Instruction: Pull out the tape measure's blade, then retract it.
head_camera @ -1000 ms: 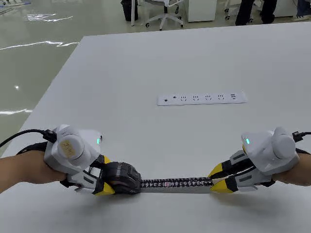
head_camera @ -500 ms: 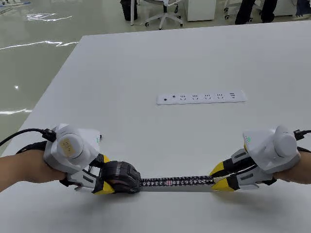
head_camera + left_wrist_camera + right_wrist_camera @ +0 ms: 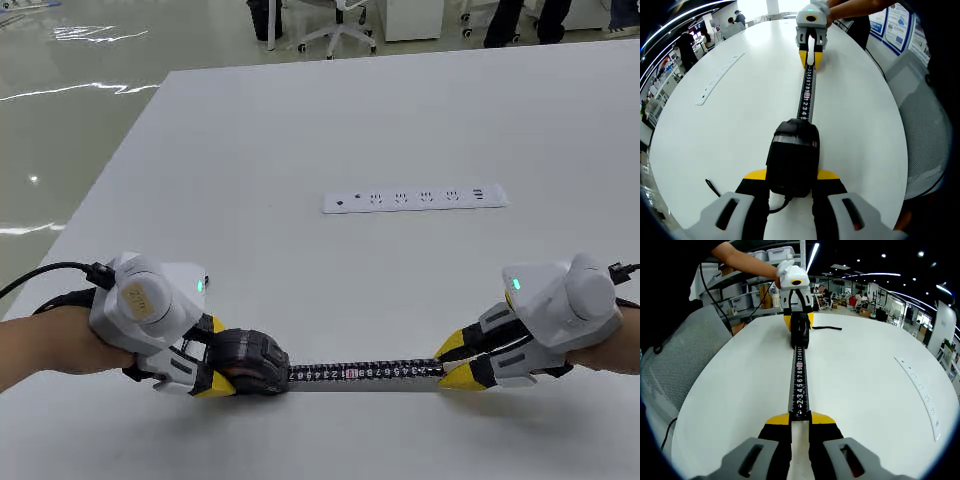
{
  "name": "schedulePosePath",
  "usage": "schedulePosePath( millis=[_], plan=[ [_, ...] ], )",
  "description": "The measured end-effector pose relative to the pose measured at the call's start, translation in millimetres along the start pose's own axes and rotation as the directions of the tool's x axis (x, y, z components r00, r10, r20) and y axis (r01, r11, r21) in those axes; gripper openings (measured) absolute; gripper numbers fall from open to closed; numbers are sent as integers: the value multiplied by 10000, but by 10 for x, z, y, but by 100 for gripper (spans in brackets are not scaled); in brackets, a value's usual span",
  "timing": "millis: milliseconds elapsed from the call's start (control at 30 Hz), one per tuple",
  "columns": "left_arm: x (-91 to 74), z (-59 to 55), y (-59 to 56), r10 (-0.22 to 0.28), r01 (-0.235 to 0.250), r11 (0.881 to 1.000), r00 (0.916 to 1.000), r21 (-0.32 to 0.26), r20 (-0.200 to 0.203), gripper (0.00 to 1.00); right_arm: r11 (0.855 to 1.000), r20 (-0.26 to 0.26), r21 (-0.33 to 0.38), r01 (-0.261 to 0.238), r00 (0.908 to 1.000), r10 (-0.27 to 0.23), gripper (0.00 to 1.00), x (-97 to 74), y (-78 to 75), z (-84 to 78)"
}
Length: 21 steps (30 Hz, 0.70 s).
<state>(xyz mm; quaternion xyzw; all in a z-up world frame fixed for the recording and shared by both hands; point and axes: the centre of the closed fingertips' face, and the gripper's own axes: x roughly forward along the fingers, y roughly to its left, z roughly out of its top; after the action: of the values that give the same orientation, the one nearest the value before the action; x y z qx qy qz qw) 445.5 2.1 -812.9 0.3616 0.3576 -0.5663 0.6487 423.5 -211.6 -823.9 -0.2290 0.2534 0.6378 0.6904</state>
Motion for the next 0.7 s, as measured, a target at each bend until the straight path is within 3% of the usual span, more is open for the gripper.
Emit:
schedulePosePath(
  millis=[700],
  plan=[
    [-5,10,-12,-16,16,10000,10000,-13,-15,28,10000,-45,9,32,10000,-31,11,-41,0,-38]
  ],
)
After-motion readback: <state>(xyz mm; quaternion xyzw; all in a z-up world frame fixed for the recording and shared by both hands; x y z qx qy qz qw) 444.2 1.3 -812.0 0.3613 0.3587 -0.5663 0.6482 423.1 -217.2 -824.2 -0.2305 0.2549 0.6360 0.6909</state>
